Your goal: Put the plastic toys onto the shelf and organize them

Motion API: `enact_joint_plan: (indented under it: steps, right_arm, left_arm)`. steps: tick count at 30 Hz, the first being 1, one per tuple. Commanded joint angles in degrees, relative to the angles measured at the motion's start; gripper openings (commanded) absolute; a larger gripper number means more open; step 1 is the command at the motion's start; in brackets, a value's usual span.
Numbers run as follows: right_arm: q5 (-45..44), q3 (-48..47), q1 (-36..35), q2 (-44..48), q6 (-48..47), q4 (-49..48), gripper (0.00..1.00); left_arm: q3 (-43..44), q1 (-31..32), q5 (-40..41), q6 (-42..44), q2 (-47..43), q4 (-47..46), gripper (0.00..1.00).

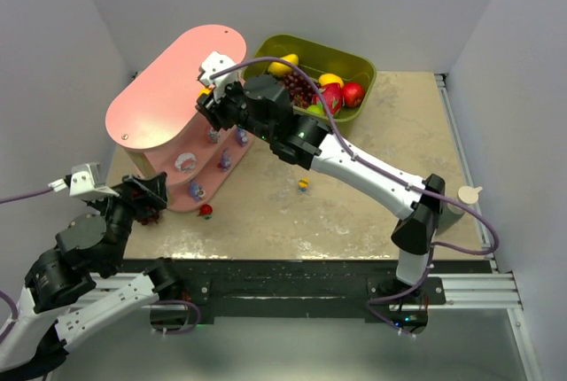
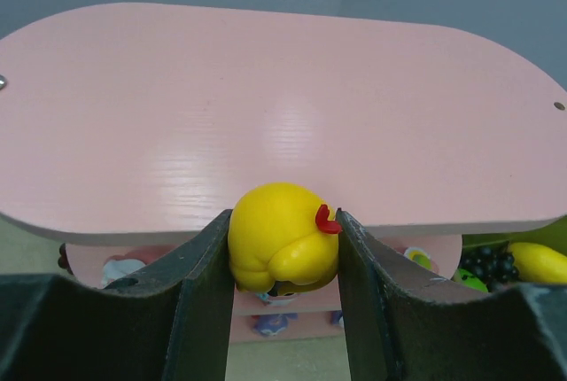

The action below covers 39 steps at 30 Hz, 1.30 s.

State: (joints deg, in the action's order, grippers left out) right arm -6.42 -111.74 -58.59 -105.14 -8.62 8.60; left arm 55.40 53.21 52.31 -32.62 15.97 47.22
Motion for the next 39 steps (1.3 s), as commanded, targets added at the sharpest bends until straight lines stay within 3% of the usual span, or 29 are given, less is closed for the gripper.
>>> enact_joint_plan:
  steps: [1,18,30,39]
  right_arm:
    - [1.3,-4.4,1.2,-0.4,-0.4,-1.9,0.17]
    - [3.3,-16.0,3.1,-9.2,3.1,1.4,0.20]
    - [3.3,-16.0,3.1,-10.4,4.8,1.2,0.26]
    - [3.3,-16.0,3.1,-11.2,5.5,-0.3,0.36]
  left_arm:
    - [1.0,0.0,3.9,-4.5,-0.7,3.9,0.85]
    - [0.8,-0.1,5.3,-3.8,-2.2,3.7,0.86]
    - [-0.6,0.0,5.6,-4.6,-2.3,3.8,0.86]
    - [-0.8,-0.1,6.2,-4.5,-2.2,3.7,0.86]
